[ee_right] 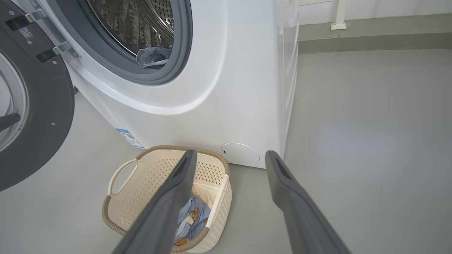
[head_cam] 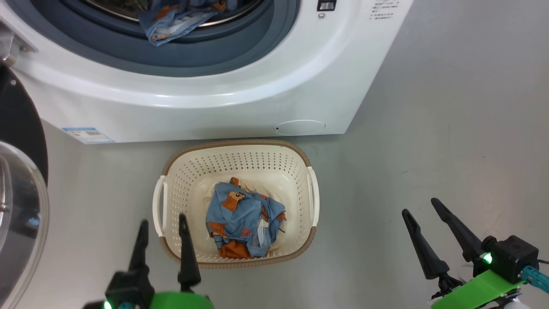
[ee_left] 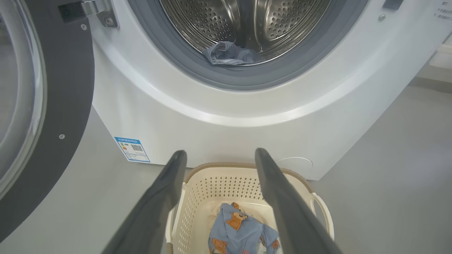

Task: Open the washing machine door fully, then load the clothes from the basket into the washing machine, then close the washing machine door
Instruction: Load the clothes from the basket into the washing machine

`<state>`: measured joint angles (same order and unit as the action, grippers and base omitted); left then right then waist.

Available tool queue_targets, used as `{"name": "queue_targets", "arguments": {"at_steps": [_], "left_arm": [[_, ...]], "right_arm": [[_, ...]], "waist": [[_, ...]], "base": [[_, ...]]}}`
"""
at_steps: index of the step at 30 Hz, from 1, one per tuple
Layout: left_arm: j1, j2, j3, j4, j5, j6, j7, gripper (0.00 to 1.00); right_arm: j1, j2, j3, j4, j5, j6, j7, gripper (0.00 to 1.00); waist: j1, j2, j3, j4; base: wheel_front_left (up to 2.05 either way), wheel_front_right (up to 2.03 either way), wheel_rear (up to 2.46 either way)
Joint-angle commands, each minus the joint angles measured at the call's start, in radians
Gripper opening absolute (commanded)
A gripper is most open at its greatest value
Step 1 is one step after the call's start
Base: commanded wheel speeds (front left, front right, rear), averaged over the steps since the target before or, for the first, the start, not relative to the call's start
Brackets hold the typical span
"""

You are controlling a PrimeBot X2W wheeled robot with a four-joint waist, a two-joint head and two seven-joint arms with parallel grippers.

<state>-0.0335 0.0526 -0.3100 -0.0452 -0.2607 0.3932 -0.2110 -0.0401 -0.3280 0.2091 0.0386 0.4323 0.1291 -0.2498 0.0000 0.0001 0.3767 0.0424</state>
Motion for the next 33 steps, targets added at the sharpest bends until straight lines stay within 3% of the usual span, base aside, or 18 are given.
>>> {"name": "queue_targets", "arguments": {"at_steps": [1,7,13,20,28,33], "left_arm": [[0.041,0.011,0.020,-0.042,-0.008,0.013,-0.003,1.00],[0.063,0.010,0.018,-0.064,-0.026,0.029,-0.005,1.00],[-0.007,0.045,0.029,-0.051,-0.006,0.026,0.033,1.00],[-0.239,0.087,0.040,0.082,0.003,-0.009,0.156,1.00],[-0.530,0.160,0.102,0.282,0.006,-0.007,0.315,1.00],[-0.659,0.187,0.125,0.407,-0.006,-0.023,0.344,1.00]], "right_arm": [[0.027,-0.007,0.012,-0.021,-0.009,0.002,-0.012,1.00],[0.032,0.003,0.007,-0.027,-0.010,0.002,-0.012,1.00],[0.016,0.009,0.018,-0.027,-0.006,0.002,-0.012,1.00],[-0.027,0.029,0.050,-0.015,0.009,0.002,-0.012,1.00],[-0.036,0.062,0.088,0.019,0.029,0.002,-0.012,1.00],[-0.034,0.070,0.114,0.035,0.037,0.002,-0.012,1.00]], "waist": [[0.0000,-0.0001,-0.008,0.001],[0.0000,-0.0001,-0.002,0.000],[0.0000,-0.0001,0.028,-0.019],[0.0000,-0.0001,0.056,-0.086],[0.0000,-0.0001,0.050,-0.189],[0.0000,-0.0001,0.040,-0.242]], "base": [[0.00,0.00,0.00],[0.00,0.00,0.00],[0.00,0.00,0.00],[0.00,0.00,0.00],[0.00,0.00,0.00],[0.00,0.00,0.00]]}}
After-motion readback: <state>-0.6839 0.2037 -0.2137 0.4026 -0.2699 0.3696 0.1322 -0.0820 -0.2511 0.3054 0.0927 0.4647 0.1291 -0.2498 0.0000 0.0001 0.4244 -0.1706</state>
